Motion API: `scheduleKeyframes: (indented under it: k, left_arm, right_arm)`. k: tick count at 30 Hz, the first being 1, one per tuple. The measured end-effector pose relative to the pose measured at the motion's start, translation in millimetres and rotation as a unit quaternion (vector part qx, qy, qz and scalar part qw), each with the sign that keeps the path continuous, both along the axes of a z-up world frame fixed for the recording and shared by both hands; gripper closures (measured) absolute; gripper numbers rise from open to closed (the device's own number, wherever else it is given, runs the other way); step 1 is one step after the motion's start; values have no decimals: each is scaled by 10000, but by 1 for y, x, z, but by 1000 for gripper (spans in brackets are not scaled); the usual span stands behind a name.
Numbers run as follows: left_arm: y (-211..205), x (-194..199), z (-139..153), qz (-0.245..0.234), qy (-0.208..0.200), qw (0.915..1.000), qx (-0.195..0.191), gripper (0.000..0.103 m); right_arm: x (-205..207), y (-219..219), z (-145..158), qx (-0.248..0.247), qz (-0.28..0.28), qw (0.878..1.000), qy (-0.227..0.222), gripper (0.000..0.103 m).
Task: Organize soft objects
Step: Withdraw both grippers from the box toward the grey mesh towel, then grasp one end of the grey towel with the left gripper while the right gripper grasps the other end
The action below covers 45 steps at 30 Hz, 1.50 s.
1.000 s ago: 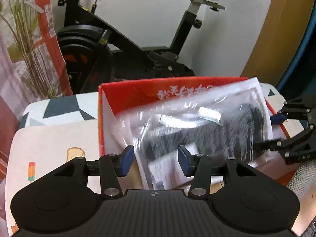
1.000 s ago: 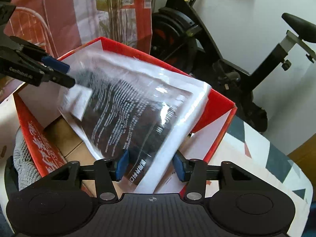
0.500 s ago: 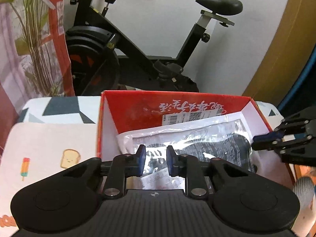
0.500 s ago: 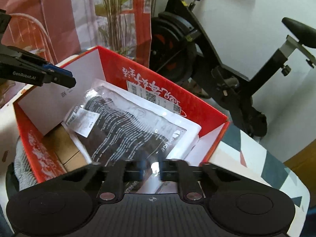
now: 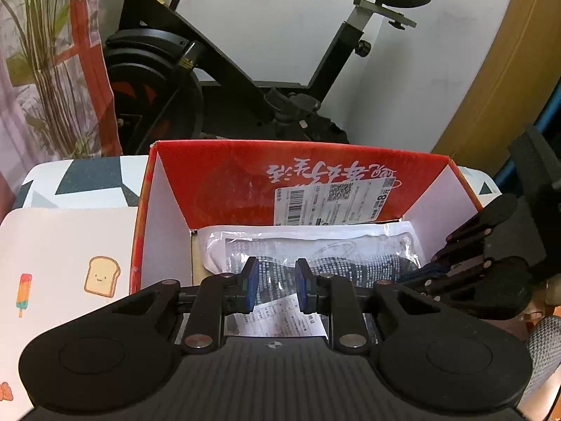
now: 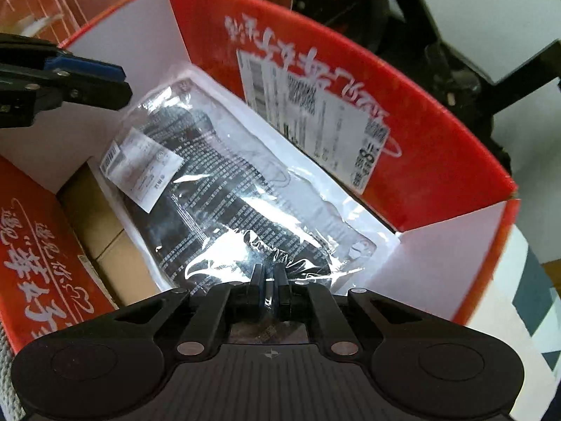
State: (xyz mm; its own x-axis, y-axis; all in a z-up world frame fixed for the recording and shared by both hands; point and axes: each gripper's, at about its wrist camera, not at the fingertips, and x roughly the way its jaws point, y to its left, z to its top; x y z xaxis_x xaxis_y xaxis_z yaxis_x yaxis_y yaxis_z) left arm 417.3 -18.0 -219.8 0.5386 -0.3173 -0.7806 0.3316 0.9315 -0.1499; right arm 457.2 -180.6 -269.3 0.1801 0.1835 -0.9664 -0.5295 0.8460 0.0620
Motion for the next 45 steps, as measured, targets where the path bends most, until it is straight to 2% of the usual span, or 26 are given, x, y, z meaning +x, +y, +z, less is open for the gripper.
scheduleKeyframes:
  k: [4,7,10,15,20,25,31,34,41,45]
  left_arm:
    - [2,-5,3,-17,-72,10000,36,79]
    - [4,-12,9,-37,-184,9998,45,79]
    - [8,-25,19,-62,-367,9993,68,79]
    - [19,-50,35,24,-640,9979,6,79]
    - [36,-79,43,215,-804,9964,-134,78]
    - [53,-109,45,406,-942,9944,-252,58]
    - [69,-139,41,654,-1059,9906,-564,52]
    - [72,-151,37,784,-1150,9882,-638,52]
    - [77,-166,16,1045,-1044,9877,-513,52]
    - [81,-168,3,1153,-830,9883,-565,52]
  right_arm:
    - [0,3,0,-42,-109,9999,15,98]
    - [-10,-3,14,23,-241,9992,-312,90]
    - [-27,-13,33,356,-446,9964,-634,83]
    - [-59,-35,65,736,-806,9870,-1179,78]
    - [-98,-48,88,1215,-1206,9703,-1706,62]
    - [-141,-58,98,1641,-1542,9492,-2197,43]
    - [-191,-58,103,1771,-1879,9249,-2792,32]
    - [-212,-60,103,1828,-1992,9171,-2929,31]
    - [-250,-65,90,1748,-2158,9179,-2836,31]
    - [-263,-67,79,1843,-2251,9156,-2777,31]
